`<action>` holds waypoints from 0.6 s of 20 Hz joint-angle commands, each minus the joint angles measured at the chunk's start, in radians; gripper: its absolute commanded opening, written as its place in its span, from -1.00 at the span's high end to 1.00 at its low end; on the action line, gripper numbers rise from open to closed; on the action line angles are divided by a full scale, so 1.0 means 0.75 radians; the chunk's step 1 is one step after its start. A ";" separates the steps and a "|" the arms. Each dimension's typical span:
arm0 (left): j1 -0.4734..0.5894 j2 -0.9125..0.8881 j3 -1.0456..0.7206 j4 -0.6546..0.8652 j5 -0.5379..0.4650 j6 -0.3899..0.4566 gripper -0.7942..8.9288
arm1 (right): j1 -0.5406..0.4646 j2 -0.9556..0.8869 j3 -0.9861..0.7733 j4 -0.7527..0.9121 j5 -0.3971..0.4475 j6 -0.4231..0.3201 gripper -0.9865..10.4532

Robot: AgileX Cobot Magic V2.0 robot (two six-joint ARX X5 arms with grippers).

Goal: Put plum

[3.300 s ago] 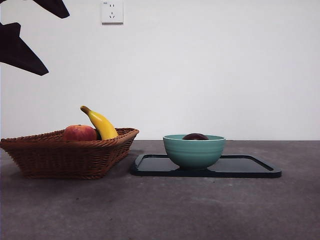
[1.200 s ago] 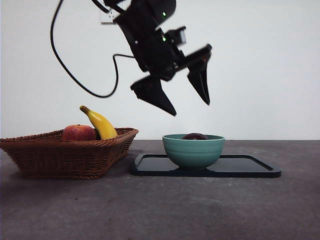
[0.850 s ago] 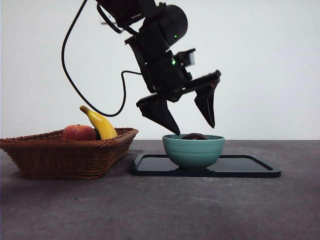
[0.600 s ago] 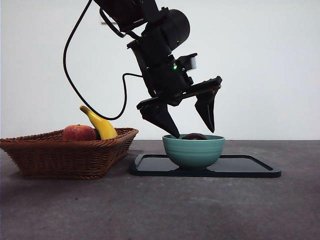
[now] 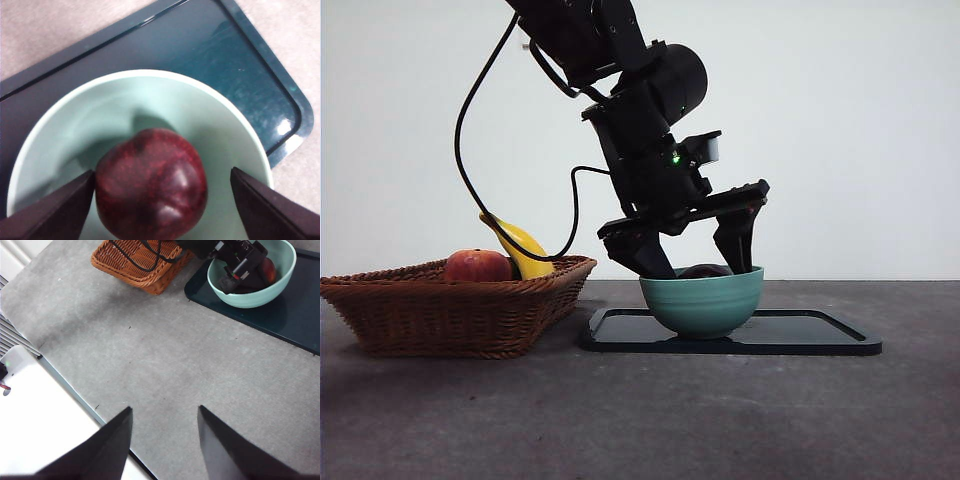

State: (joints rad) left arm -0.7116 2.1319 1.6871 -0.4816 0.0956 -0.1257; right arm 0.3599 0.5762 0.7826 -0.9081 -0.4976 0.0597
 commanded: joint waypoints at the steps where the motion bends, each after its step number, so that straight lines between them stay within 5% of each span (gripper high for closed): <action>1: -0.013 0.044 0.035 0.006 -0.004 0.015 0.03 | 0.007 0.005 0.011 0.009 0.000 0.009 0.46; 4: -0.013 0.044 0.035 0.005 -0.004 0.017 0.29 | 0.007 0.005 0.011 0.009 0.000 0.008 0.46; 12: -0.011 0.043 0.127 -0.113 -0.003 0.018 0.29 | 0.007 0.005 0.011 0.010 0.000 0.005 0.46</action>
State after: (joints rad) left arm -0.7120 2.1361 1.7451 -0.5808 0.0948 -0.1211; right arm 0.3599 0.5762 0.7826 -0.9077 -0.4973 0.0597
